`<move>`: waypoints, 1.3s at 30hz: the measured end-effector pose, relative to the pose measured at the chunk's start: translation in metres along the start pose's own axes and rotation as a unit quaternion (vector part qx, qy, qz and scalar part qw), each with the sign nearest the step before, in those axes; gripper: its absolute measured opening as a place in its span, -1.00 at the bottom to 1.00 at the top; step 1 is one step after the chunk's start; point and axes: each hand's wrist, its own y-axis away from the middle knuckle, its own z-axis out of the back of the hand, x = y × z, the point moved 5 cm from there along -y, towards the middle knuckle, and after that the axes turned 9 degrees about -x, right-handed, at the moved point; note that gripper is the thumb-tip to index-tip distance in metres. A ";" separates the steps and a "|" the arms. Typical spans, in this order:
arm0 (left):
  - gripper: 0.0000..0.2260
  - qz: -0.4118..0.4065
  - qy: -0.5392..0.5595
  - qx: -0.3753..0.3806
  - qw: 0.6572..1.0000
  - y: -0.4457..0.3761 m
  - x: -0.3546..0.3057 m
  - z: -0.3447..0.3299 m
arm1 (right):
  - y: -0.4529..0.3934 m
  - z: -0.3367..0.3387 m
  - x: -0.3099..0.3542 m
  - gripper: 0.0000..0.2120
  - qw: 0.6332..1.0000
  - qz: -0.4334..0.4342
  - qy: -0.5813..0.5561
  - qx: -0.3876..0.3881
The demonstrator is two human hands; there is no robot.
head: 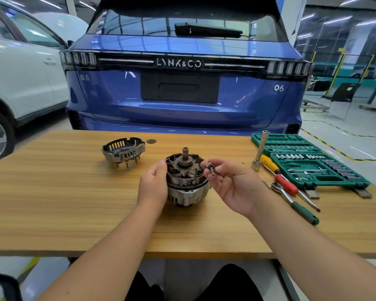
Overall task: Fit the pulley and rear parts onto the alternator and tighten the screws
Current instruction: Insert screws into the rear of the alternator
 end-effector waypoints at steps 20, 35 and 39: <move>-0.54 -0.024 -0.030 0.075 0.996 -0.005 0.006 0.004 | 0.019 -0.011 0.006 -0.73 0.982 0.121 0.143 0.005; -0.58 -0.032 -0.023 0.084 0.996 -0.003 0.004 0.005 | -0.001 -0.015 0.006 -0.89 0.885 0.207 0.416 -0.037; -0.58 -0.039 -0.023 0.085 0.995 -0.003 0.004 0.005 | 0.003 -0.026 0.012 -0.83 0.741 0.282 0.608 -0.025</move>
